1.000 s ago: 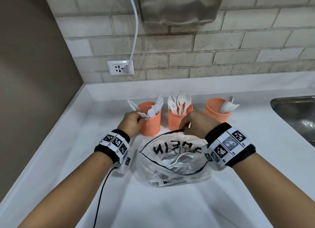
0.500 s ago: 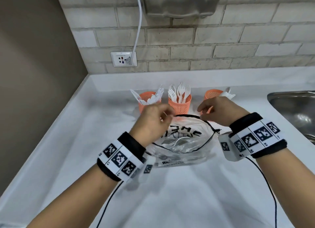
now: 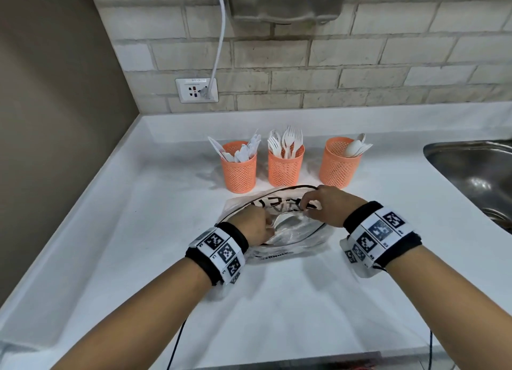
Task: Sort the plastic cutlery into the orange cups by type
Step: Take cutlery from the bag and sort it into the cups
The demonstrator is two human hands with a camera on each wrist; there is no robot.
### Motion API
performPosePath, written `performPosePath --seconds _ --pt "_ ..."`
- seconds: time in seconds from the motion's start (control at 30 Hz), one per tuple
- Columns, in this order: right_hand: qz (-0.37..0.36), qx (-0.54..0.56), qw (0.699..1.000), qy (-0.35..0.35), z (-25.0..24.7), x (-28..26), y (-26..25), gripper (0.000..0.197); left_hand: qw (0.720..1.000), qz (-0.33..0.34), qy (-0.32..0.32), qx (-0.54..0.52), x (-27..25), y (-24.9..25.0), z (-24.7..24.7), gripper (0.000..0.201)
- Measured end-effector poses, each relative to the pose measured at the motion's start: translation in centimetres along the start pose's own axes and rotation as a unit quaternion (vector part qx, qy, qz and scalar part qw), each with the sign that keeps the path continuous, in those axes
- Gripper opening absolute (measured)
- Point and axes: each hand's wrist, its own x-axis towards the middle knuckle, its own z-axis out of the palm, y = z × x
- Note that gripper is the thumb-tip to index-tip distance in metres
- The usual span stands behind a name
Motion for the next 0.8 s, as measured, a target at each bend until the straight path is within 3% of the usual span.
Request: performPosePath --seconds 0.1,0.3,0.47,0.6,0.8 --pt "0.023 -0.015 1.0 -0.002 0.5 0.3 -0.1 0.028 0.999 0.033 -0.005 0.009 0.0 -0.2 0.4 0.05" --pt "0.053 -0.063 0.996 -0.036 1.0 -0.1 -1.0 0.076 0.998 0.059 -0.015 0.017 -0.4 0.1 1.0 0.077" --pt "0.069 -0.072 0.995 -0.016 2.0 -0.5 -1.4 0.077 0.999 0.016 -0.032 0.035 -0.1 -0.3 0.8 0.082" --pt "0.075 -0.07 0.995 -0.012 2.4 -0.6 -1.2 0.082 0.998 0.029 -0.053 0.024 -0.2 0.1 0.2 0.077" --pt "0.075 -0.068 0.995 -0.009 1.9 -0.7 -0.7 0.081 0.998 0.047 -0.03 0.011 0.2 1.6 0.0 0.036"
